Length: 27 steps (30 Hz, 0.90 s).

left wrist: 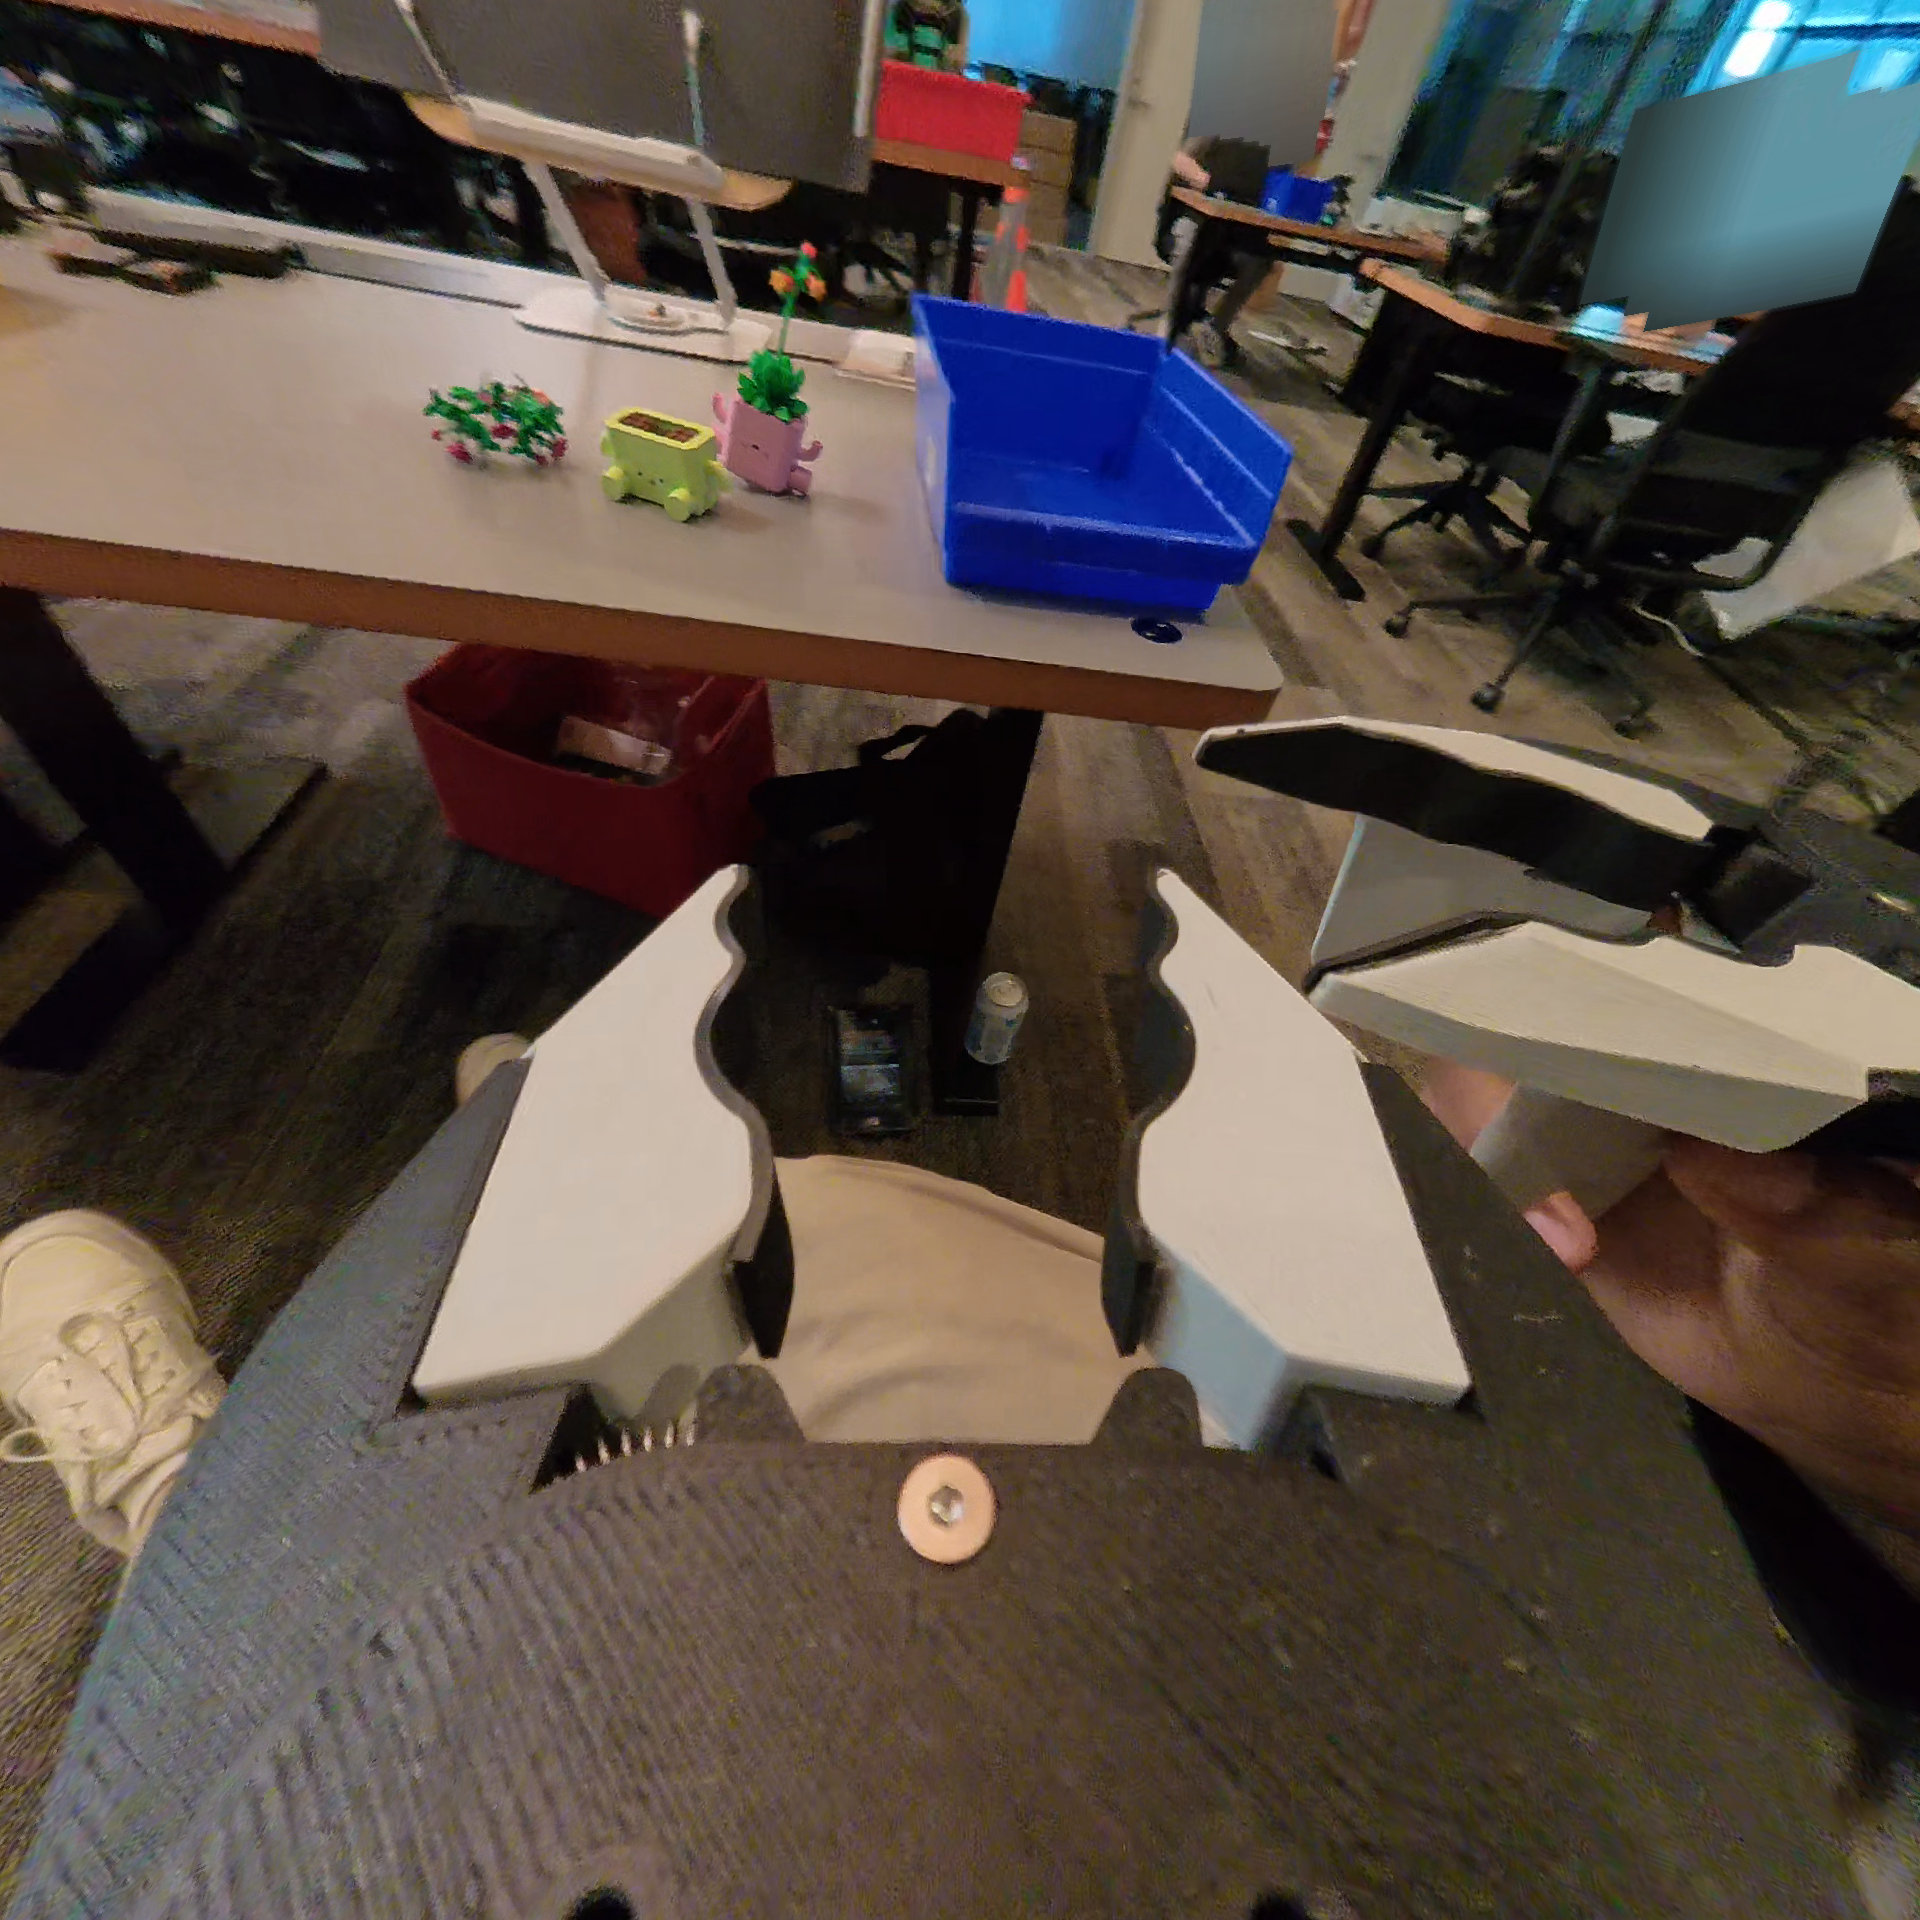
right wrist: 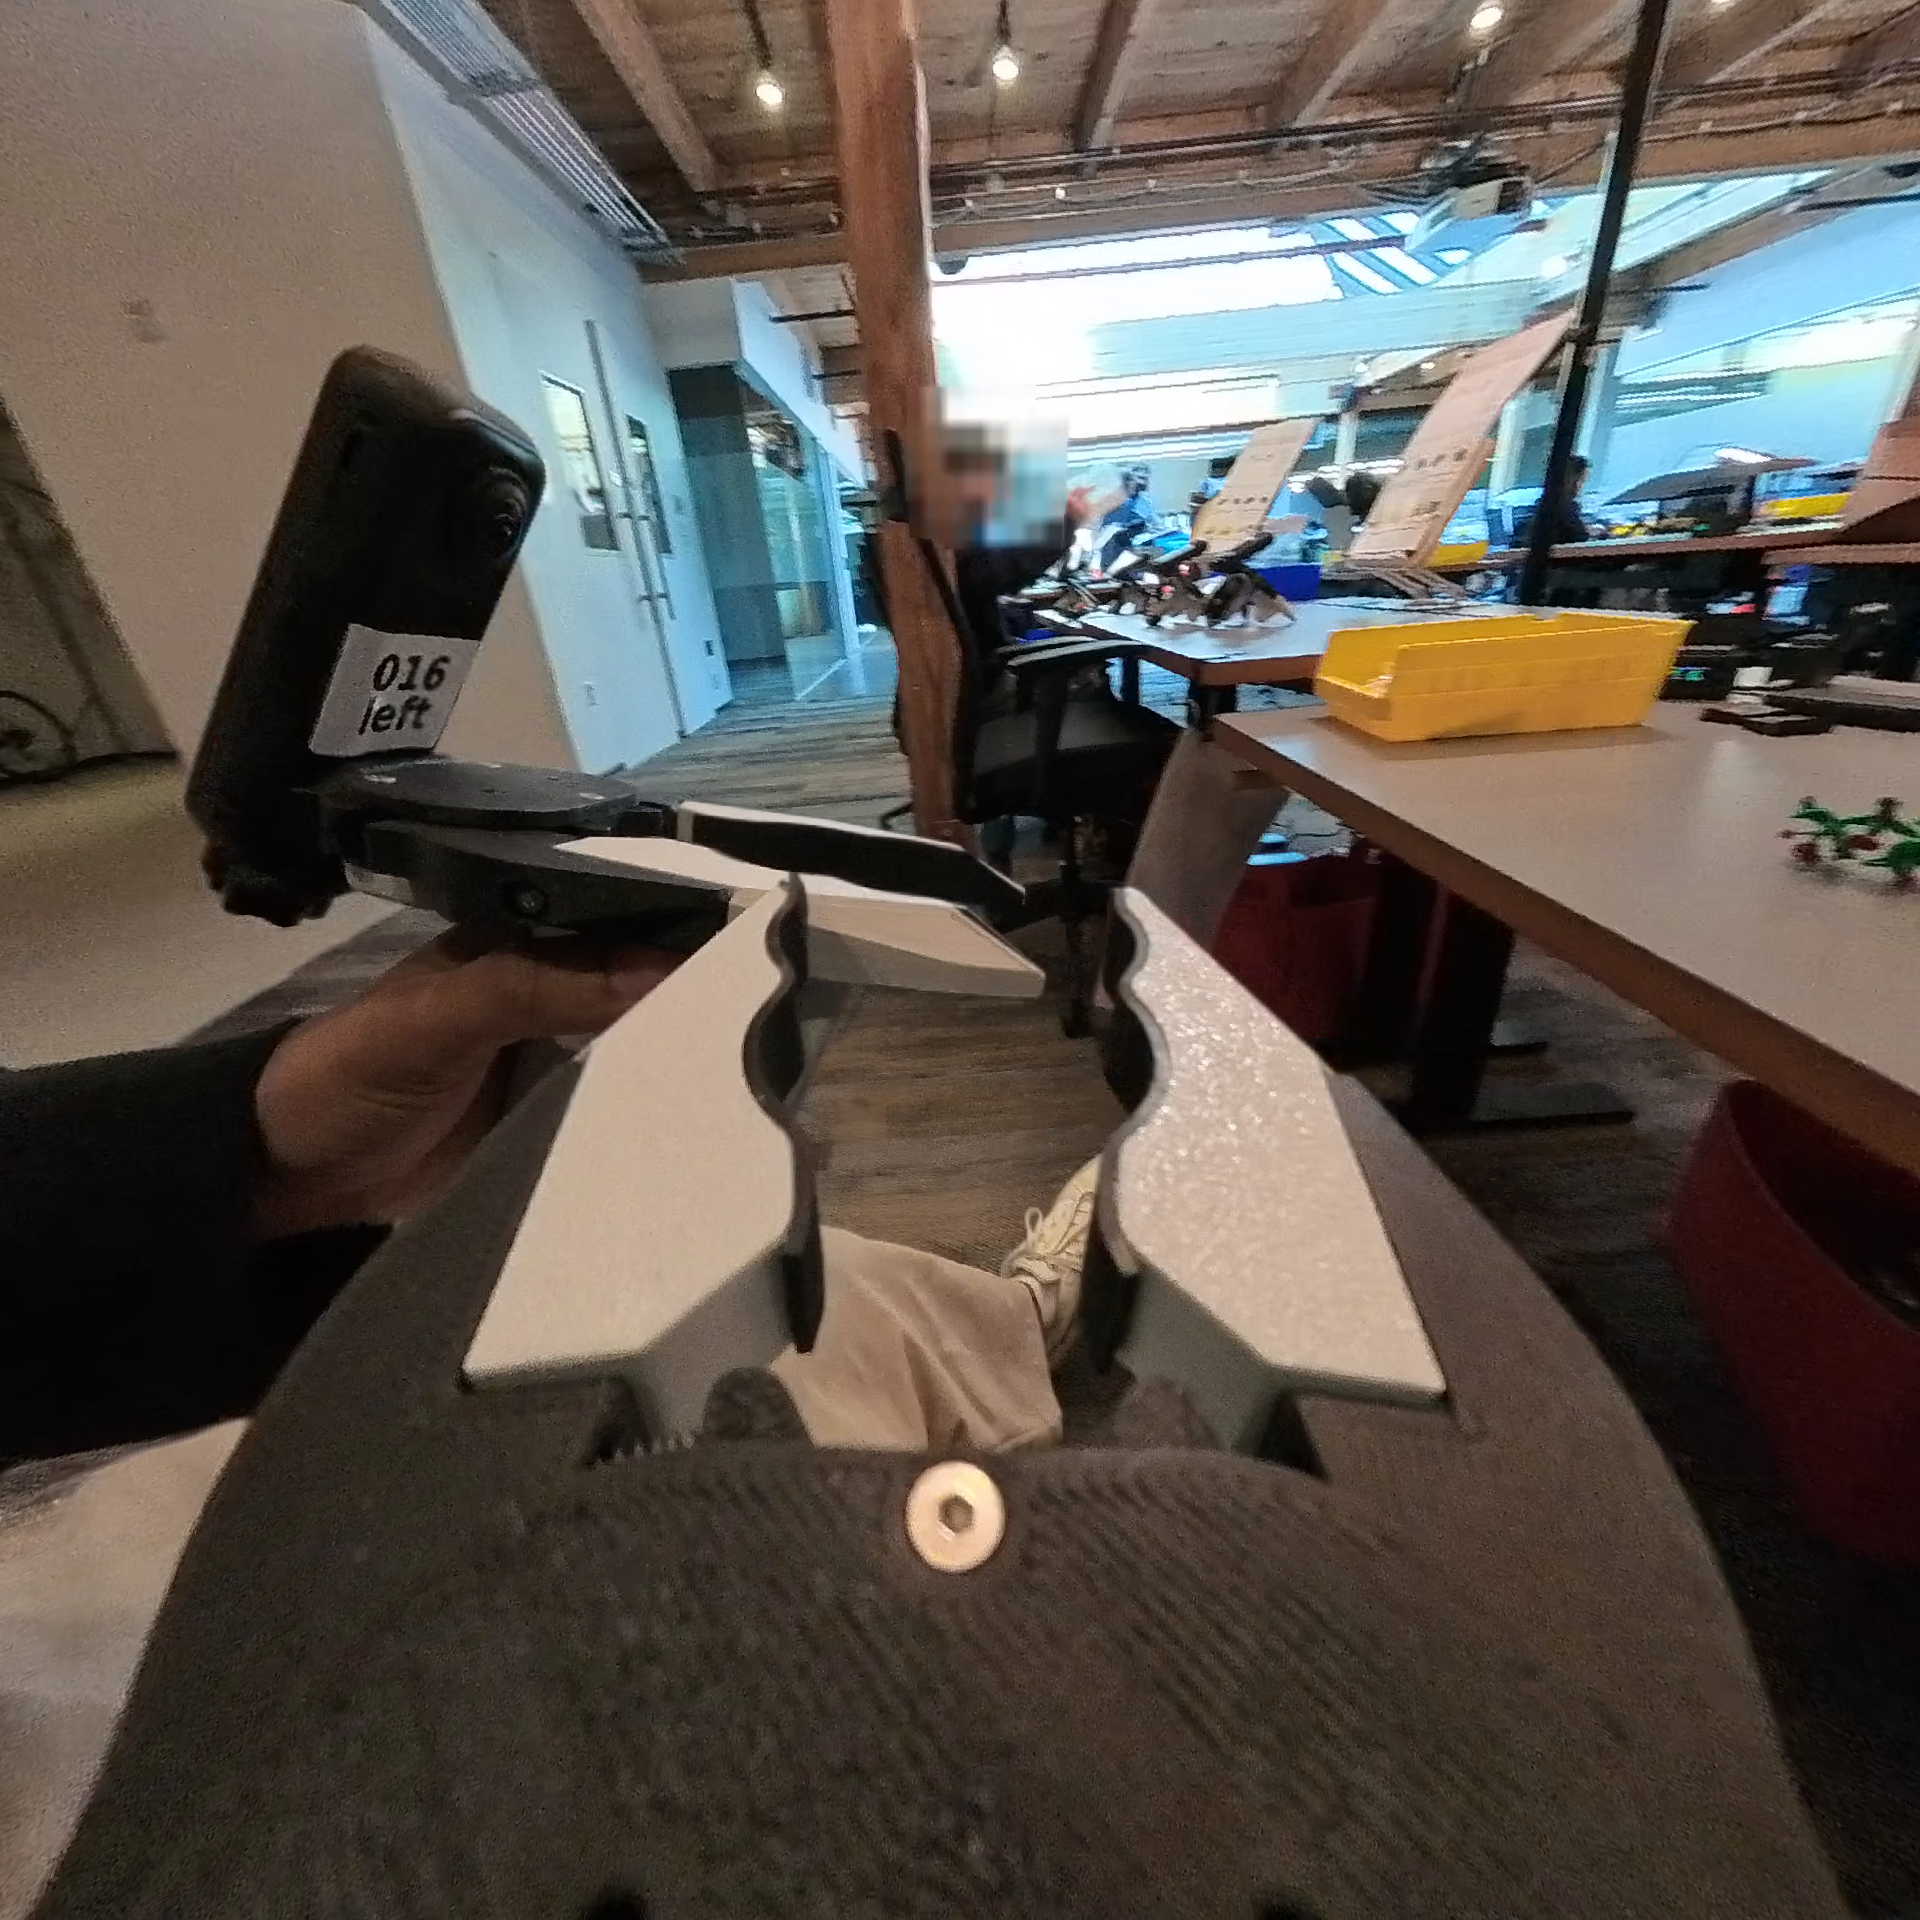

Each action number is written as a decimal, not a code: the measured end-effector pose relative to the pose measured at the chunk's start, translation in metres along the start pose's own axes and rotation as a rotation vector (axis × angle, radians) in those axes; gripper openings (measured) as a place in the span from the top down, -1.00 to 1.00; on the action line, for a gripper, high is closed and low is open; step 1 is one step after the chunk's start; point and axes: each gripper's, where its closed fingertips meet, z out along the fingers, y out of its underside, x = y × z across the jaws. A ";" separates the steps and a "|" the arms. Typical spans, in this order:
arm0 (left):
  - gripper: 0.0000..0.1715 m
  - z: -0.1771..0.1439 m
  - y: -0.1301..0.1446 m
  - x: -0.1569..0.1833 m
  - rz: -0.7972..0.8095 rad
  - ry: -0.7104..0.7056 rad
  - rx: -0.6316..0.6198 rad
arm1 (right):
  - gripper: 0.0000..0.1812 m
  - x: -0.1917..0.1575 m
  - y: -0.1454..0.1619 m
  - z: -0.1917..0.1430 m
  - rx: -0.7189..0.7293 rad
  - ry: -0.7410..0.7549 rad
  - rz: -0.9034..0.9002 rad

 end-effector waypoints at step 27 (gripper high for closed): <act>0.20 -0.070 0.059 0.104 0.097 -0.229 -0.065 | 0.33 -0.052 -0.007 -0.102 0.063 -0.123 0.276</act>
